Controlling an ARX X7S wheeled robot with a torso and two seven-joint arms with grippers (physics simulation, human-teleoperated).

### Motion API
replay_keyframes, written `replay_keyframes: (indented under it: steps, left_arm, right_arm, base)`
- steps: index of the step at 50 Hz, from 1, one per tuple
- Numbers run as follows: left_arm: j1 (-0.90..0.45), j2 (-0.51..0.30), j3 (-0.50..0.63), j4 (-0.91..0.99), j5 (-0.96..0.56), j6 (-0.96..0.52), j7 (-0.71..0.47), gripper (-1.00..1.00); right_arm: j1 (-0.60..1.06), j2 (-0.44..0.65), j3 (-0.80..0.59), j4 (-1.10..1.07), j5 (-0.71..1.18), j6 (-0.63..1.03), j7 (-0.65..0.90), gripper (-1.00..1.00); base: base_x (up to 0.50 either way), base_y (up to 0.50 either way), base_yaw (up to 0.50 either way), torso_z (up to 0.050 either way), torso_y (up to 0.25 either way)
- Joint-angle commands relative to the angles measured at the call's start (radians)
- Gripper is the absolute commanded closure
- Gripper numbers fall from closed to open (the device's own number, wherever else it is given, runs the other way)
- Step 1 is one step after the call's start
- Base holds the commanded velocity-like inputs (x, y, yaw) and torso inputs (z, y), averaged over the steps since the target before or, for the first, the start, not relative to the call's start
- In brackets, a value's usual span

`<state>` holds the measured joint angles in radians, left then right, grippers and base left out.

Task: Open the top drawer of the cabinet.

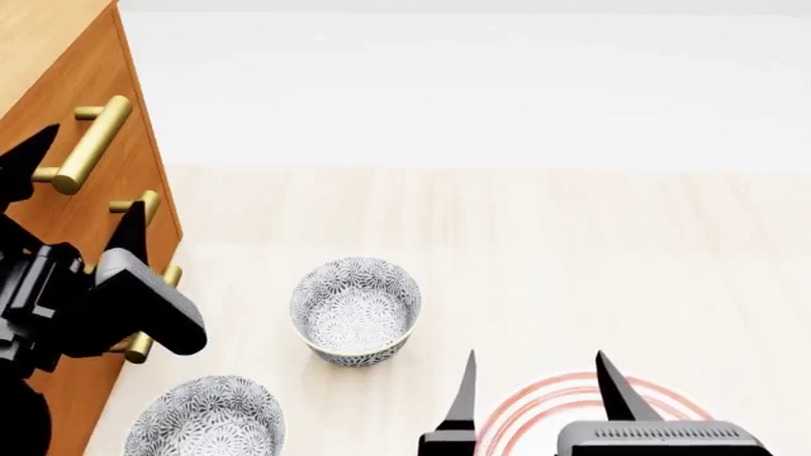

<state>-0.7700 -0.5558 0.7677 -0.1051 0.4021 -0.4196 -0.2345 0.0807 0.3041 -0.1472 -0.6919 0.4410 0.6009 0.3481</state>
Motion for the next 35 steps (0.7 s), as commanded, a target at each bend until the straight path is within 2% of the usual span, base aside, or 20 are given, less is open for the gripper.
replay_keyframes:
  steps: [1,35]
  left_arm:
    - [-0.073,0.045,0.021,-0.179,-0.004,0.047,-0.001,-1.0]
    - [-0.177,0.156,0.072,-0.619,0.005,0.202,-0.102,-1.0]
  right_arm:
    - [-0.009,0.005,-0.003,-0.006,0.002,-0.005,0.005,-1.0]
    - [-0.005,0.009,-0.012,0.029,0.01,-0.032,0.004,-1.0]
  base:
    - [0.0,0.0,0.0,0.0,0.0]
    - [0.0,0.0,0.0,0.0,0.0]
